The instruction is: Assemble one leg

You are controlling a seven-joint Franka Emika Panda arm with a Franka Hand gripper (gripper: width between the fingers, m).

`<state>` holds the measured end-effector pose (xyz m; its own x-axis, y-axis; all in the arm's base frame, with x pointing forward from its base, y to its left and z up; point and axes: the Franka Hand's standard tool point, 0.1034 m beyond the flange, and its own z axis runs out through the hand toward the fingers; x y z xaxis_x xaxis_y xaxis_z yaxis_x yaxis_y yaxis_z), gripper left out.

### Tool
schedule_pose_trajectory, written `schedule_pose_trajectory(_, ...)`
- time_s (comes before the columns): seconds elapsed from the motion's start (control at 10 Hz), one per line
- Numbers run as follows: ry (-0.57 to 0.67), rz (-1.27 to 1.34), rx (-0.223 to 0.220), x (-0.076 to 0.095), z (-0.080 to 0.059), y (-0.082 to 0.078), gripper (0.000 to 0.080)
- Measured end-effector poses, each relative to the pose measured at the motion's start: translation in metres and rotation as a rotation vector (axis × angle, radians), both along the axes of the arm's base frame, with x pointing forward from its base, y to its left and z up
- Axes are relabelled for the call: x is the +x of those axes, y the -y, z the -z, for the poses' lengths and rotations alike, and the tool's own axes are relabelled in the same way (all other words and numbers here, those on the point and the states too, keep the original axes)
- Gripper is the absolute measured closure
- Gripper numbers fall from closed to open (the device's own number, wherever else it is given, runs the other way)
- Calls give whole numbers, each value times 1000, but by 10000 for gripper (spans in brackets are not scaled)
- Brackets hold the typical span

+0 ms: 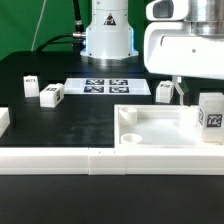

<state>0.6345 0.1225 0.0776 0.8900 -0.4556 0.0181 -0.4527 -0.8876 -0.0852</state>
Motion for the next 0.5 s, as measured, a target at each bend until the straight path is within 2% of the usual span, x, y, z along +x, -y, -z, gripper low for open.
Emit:
schedule_pose_trajectory(0.4,19,-315,-38,0,0,3,151)
schedule_pose_trajectory(0.5,20,-346,-40,0,0,4,254)
